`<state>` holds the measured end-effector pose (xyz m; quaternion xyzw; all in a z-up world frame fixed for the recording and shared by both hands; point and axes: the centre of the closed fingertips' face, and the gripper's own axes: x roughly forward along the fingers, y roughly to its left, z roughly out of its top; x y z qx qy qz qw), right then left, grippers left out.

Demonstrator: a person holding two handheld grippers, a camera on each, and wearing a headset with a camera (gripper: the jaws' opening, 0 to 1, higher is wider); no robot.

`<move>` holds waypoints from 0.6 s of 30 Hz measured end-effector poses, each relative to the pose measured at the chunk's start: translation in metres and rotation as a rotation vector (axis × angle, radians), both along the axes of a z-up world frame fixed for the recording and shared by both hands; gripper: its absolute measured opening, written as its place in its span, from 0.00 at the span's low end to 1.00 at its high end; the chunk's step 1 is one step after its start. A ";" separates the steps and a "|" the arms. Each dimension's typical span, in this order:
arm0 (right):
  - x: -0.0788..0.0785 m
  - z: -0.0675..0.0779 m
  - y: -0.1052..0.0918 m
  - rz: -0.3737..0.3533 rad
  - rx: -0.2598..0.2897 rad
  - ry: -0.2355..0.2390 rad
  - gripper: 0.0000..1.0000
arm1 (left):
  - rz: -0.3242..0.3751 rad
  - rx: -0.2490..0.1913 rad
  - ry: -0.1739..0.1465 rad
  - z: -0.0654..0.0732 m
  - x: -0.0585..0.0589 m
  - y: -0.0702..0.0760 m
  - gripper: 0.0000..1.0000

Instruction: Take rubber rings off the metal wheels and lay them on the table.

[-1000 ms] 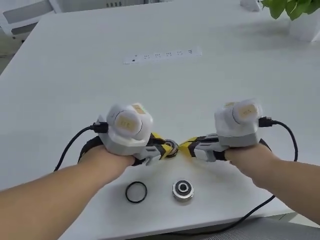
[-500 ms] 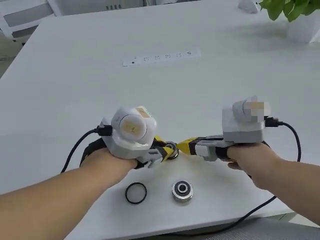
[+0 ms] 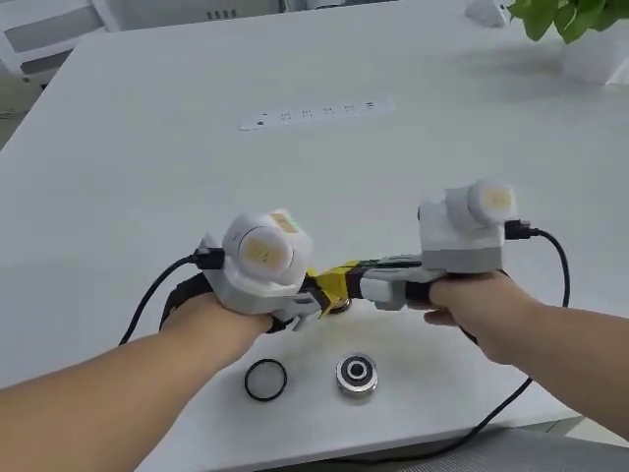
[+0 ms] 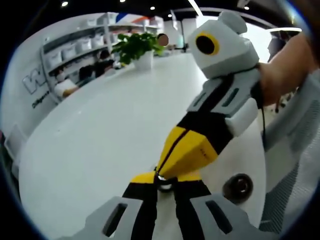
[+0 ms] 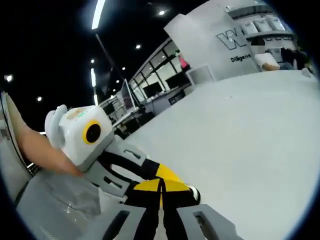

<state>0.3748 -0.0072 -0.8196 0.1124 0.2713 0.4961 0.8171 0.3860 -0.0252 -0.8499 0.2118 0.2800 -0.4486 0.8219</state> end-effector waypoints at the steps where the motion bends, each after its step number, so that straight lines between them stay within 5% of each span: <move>1: 0.000 -0.002 -0.003 -0.002 -0.004 0.000 0.00 | 0.002 -0.003 0.000 0.000 0.000 0.000 0.12; 7: 0.011 -0.014 -0.032 -0.021 -0.092 -0.069 0.00 | -0.001 -0.012 0.007 0.000 -0.001 0.000 0.12; 15: 0.001 -0.032 -0.025 0.109 -0.232 -0.181 0.16 | -0.006 -0.018 0.017 0.000 -0.002 0.000 0.12; 18: 0.003 -0.033 -0.020 0.107 -0.230 -0.183 0.19 | -0.004 -0.018 0.017 0.000 -0.002 0.000 0.12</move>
